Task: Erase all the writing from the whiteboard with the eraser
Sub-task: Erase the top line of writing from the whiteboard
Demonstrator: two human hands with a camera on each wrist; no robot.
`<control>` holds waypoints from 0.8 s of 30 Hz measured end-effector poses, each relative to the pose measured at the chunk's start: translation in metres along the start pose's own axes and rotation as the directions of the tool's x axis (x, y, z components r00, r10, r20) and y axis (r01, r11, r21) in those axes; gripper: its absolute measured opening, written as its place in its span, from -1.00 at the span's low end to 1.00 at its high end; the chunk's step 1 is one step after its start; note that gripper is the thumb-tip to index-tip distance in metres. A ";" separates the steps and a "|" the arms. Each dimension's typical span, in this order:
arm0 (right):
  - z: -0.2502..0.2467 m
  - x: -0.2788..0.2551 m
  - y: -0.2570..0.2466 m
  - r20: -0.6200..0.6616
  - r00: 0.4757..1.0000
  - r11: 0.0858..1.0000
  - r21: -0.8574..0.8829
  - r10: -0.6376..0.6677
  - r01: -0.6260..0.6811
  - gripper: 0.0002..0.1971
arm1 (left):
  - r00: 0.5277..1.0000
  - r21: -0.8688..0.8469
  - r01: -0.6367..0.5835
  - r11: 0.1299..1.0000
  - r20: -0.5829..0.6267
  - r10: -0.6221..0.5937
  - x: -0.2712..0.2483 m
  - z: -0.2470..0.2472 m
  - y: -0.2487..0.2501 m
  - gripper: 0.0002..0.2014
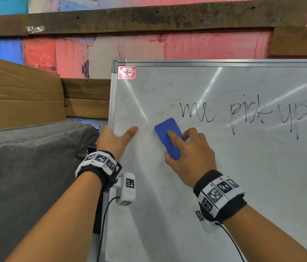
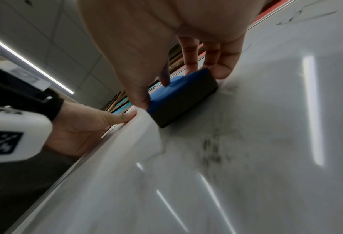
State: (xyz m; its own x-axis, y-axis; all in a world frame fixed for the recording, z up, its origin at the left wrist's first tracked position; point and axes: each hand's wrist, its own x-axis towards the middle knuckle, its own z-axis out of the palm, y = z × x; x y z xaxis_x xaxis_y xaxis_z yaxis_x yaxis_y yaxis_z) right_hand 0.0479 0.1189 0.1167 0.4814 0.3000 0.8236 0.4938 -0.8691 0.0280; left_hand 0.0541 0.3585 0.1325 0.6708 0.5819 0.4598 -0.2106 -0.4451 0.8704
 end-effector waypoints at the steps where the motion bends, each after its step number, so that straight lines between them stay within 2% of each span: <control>1: -0.004 0.007 0.000 -0.003 1.000 1.000 -0.007 0.008 -0.008 -0.46 | 1.000 0.003 0.000 1.000 0.000 0.000 0.000 0.000 0.000 -0.26; 6: -0.017 0.045 -0.006 -0.005 0.999 0.999 -0.012 0.037 -0.037 -0.46 | 1.000 0.000 0.003 1.000 -0.003 -0.003 0.001 0.000 -0.002 -0.21; 14: 0.002 0.007 -0.004 0.026 0.999 0.999 0.007 -0.048 0.047 -0.45 | 1.000 0.015 -0.003 1.000 -0.006 0.003 0.001 0.001 0.000 -0.23; 17: -0.004 0.020 0.002 -0.028 1.000 1.000 -0.005 -0.008 0.008 -0.47 | 1.000 0.013 -0.005 1.000 -0.007 0.005 0.001 0.001 -0.001 -0.21; 21: -0.016 0.045 0.001 -0.032 0.999 0.999 0.000 0.042 -0.042 -0.47 | 1.000 0.016 -0.009 1.000 -0.009 0.009 0.001 0.000 -0.002 -0.22; 24: -0.012 0.035 0.000 -0.040 0.999 1.000 0.016 0.022 -0.022 -0.47 | 1.000 0.019 -0.014 1.000 -0.010 0.014 0.001 0.000 -0.003 -0.21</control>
State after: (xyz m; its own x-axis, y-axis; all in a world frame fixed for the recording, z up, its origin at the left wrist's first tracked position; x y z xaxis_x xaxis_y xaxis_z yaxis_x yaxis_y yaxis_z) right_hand 0.0563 0.1247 0.1519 0.4629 0.2646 0.8460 0.4944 -0.8692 0.0013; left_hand 0.0557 0.3603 0.1306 0.6607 0.5821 0.4740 -0.2066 -0.4660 0.8603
